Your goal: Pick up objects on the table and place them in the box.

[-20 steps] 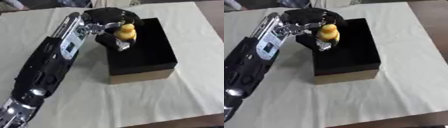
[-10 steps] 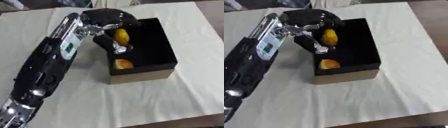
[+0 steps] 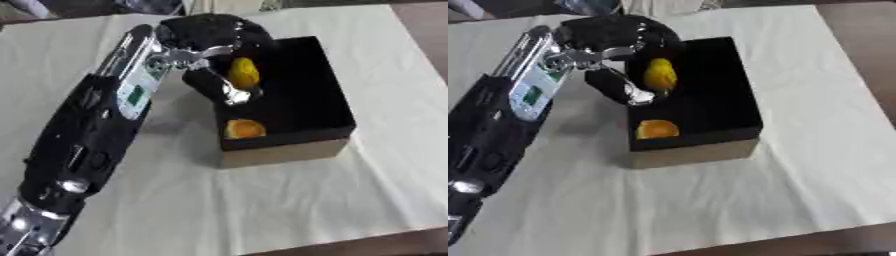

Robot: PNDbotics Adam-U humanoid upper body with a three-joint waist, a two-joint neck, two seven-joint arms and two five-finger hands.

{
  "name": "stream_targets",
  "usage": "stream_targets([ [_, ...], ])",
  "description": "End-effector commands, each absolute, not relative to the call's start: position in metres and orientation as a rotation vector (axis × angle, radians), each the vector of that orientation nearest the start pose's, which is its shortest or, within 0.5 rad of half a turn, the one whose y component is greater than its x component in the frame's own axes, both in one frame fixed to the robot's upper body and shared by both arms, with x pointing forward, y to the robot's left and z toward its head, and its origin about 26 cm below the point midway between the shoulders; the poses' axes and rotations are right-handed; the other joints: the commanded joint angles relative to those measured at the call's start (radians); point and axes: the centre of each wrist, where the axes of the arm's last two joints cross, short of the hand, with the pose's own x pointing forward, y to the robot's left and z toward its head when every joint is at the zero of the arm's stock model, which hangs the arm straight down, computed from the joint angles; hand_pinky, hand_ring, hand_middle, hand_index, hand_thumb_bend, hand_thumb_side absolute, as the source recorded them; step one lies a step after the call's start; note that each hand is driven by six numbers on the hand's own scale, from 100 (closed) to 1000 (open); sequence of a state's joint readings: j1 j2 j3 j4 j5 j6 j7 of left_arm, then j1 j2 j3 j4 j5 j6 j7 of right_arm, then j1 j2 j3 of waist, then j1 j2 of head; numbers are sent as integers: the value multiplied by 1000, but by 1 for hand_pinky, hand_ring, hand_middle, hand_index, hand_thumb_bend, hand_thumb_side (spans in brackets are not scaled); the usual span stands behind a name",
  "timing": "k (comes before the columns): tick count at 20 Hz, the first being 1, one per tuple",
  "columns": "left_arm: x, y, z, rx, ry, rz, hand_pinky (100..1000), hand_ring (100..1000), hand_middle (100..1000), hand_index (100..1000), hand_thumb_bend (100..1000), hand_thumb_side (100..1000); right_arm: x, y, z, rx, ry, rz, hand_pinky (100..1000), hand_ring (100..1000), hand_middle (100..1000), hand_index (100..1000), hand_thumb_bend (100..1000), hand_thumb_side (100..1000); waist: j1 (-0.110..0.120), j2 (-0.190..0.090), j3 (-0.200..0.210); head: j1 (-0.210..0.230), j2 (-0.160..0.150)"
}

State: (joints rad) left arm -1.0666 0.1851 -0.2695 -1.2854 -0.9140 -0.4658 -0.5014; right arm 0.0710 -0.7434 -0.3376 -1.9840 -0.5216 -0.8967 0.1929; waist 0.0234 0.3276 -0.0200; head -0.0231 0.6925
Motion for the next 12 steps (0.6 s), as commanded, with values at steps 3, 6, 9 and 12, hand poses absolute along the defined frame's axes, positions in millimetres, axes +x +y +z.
stream_targets([
  [3,414,152,317,-972,2429,2088,947,924,862,959,172,641,234,-416,217,225,3241,-801,951,931,555,863,100,257,1,-20,15,-30,-5],
  [6,399,192,326,-1076,2551,1954,940,915,858,953,100,606,234,-417,216,232,3237,-794,951,930,556,863,100,249,3,-18,30,-49,-5],
  [9,377,241,332,-1170,2764,1712,918,885,839,939,100,579,235,-416,217,226,3232,-769,949,928,561,862,100,228,0,-15,46,-69,-9],
  [12,353,279,334,-1258,2963,1425,909,866,814,913,100,600,237,-413,217,205,3226,-737,947,926,564,862,100,212,-8,-11,60,-84,-15],
])
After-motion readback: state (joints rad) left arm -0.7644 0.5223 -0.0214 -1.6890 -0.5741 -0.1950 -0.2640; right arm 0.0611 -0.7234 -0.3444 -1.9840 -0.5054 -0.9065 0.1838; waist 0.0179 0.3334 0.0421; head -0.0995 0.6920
